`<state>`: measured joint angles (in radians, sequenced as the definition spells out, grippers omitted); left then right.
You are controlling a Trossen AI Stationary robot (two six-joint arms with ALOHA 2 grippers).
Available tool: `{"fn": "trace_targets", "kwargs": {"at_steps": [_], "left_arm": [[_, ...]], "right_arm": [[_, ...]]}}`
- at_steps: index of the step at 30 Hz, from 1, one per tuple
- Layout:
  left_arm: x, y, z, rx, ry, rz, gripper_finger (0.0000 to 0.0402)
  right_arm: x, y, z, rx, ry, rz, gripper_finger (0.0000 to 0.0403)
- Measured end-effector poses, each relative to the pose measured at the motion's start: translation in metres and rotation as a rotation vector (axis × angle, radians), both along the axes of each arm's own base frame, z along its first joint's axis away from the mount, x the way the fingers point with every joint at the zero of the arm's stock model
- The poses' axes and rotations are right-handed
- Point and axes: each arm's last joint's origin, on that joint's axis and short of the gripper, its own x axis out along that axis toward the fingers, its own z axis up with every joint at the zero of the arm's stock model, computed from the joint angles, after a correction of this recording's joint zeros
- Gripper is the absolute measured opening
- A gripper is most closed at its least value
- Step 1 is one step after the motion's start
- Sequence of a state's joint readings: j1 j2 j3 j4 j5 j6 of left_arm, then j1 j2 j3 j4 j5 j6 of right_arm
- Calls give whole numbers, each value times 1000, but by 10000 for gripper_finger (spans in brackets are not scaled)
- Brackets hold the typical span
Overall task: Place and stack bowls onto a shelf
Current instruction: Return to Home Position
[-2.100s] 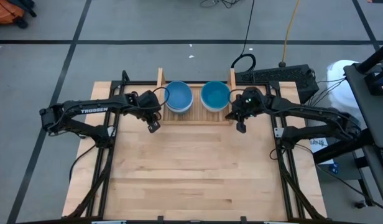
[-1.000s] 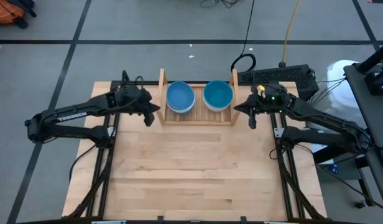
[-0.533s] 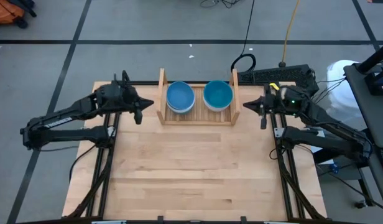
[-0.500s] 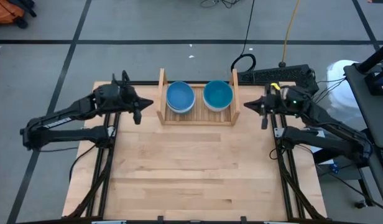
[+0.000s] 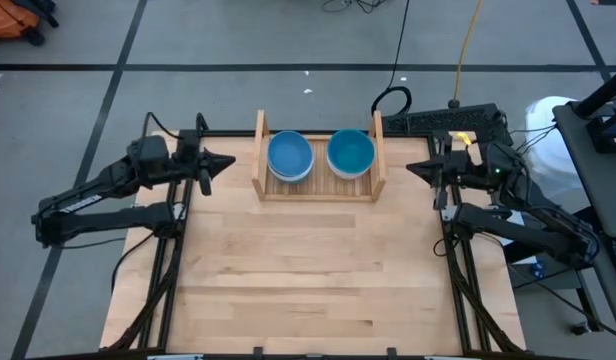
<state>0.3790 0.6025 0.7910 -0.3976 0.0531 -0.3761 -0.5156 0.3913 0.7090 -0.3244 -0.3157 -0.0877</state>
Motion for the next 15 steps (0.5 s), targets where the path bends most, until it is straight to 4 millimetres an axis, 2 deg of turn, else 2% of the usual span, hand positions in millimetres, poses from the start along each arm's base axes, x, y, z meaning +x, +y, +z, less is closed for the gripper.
{"fn": "trace_targets", "kwargs": {"at_steps": [4,15], "left_arm": [[-1,-1,-1,-70,-14,11,16],[-13,-10,5,36,-47,-44,17]], "right_arm": [[-2,1,0,27,-13,-1,0],[-25,14,0,26,-57,0,0]]}}
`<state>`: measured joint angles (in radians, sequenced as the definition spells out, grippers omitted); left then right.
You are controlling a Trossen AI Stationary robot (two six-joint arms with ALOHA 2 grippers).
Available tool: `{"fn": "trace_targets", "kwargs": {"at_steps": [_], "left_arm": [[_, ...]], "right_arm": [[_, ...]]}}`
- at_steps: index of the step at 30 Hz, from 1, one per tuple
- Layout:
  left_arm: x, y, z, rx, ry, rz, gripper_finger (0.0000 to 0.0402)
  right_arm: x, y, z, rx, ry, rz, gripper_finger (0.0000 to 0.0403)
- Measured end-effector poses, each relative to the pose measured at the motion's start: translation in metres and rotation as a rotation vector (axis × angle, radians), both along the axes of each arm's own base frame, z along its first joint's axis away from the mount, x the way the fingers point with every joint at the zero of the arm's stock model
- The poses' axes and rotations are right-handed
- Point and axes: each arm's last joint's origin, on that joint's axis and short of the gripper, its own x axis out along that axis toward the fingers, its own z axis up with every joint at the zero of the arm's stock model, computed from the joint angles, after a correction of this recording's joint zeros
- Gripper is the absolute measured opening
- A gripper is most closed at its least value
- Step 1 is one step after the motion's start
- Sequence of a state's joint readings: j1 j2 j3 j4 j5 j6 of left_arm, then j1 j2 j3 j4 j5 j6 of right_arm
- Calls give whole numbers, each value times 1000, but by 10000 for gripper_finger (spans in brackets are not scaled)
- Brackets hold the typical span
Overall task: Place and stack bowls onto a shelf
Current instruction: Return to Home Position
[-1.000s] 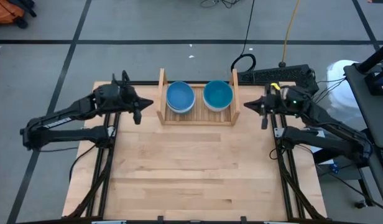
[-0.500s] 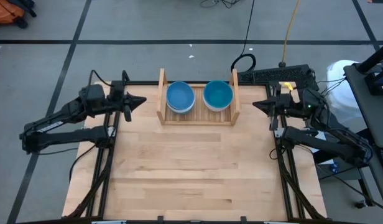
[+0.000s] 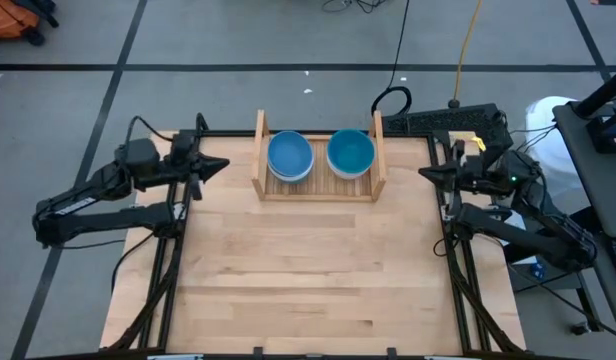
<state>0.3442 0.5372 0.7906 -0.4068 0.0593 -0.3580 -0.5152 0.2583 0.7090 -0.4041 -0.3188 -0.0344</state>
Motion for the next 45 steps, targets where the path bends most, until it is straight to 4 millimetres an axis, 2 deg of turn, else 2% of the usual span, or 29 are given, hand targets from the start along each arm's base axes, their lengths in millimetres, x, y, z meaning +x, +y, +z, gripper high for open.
{"fn": "trace_targets", "kwargs": {"at_steps": [10,15,21,28,39,45], "left_arm": [[-35,-17,8,147,-83,-70,17],[-58,-24,4,196,-91,-65,17],[-90,-33,-4,222,-127,-62,17],[-120,-42,-13,230,-193,-56,17],[-116,-41,-20,259,-140,-57,17],[-96,-35,-34,271,-150,-60,17]], "right_arm": [[-23,13,-1,8,-78,0,0],[-32,18,0,8,-125,-11,0],[-43,20,-1,3,-172,-129,0],[-48,23,-2,12,-191,-133,0],[-47,22,-7,81,-153,-126,0],[-46,24,-3,13,-189,-66,0]]}}
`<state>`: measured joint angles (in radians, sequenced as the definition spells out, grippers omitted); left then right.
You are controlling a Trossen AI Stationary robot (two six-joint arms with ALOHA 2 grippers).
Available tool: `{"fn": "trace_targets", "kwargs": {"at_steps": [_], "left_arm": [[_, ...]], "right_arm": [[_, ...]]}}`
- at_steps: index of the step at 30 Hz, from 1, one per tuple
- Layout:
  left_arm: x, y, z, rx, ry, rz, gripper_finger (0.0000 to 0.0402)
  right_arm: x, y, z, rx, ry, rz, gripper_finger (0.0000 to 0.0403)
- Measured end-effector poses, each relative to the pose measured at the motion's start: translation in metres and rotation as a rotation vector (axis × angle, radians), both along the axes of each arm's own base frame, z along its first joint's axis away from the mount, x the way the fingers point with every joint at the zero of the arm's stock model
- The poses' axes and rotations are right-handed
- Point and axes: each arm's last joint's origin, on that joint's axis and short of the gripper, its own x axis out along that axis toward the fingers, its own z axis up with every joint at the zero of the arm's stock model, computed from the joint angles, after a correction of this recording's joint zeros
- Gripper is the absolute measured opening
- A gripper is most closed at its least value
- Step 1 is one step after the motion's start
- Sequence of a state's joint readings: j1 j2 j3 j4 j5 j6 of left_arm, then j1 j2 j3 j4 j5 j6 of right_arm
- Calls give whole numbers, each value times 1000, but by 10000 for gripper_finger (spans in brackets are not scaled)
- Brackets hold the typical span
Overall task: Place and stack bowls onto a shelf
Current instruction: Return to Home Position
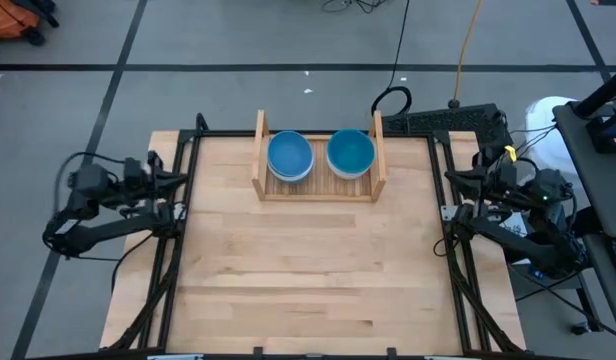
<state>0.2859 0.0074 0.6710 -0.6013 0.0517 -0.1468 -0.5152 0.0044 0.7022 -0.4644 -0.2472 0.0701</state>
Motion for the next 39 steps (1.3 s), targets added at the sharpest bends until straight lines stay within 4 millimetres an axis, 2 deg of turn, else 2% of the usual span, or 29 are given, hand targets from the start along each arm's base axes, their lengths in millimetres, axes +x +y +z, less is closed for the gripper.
{"fn": "trace_targets", "kwargs": {"at_steps": [3,6,14,25,31,39], "left_arm": [[15,4,-11,16,-25,-30,17],[26,6,-20,32,-52,-62,17],[49,12,-43,26,-127,-91,17],[70,18,-84,13,-97,-75,17],[76,20,-99,12,-82,-65,17],[79,22,-113,3,-43,-28,17]], "right_arm": [[4,0,0,-53,-34,64,0],[12,-5,-9,-59,-32,67,0],[39,-20,-43,-46,-46,70,0],[62,-33,-92,4,-72,79,0],[70,-37,-116,2,-104,84,0],[70,-37,-116,1,-156,91,0]]}}
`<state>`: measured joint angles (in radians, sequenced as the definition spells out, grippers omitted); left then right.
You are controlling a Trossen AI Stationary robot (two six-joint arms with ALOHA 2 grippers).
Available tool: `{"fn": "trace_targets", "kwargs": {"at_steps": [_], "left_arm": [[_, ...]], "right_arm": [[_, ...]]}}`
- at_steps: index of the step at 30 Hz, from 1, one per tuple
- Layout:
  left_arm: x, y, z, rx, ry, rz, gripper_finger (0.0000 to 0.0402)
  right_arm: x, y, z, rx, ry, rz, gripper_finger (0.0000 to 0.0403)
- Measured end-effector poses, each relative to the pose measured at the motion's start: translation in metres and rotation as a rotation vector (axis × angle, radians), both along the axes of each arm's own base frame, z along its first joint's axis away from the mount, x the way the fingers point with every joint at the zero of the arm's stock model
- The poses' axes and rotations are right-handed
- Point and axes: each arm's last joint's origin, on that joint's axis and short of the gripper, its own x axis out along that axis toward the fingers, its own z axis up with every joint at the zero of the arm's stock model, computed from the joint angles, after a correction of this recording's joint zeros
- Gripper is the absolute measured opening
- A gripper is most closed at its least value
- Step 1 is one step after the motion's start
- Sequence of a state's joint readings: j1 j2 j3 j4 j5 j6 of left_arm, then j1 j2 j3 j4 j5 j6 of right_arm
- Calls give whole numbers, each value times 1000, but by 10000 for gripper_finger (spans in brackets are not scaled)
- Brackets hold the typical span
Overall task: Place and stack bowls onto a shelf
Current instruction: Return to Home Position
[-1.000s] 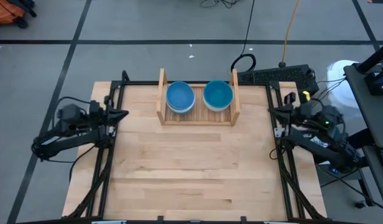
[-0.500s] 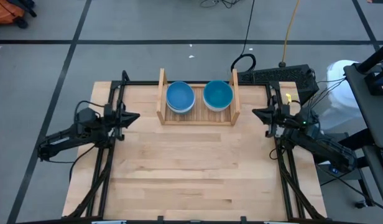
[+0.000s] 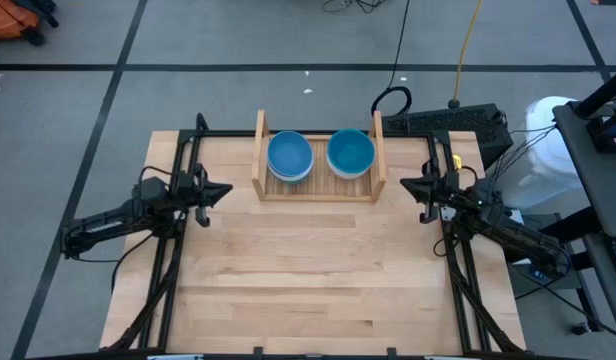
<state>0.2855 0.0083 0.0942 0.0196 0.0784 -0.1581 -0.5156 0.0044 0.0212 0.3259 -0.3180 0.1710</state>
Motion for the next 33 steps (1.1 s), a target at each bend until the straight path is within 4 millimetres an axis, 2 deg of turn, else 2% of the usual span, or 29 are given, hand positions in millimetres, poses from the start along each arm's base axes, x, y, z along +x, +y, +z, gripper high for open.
{"fn": "trace_targets", "kwargs": {"at_steps": [12,28,33], "left_arm": [[6,2,-29,-5,83,9,17],[10,3,-34,7,158,11,17],[14,4,-39,33,223,9,17]], "right_arm": [[1,-1,-5,0,53,-9,0],[4,-2,-24,107,226,-6,0],[5,-3,-25,88,245,-11,0]]}}
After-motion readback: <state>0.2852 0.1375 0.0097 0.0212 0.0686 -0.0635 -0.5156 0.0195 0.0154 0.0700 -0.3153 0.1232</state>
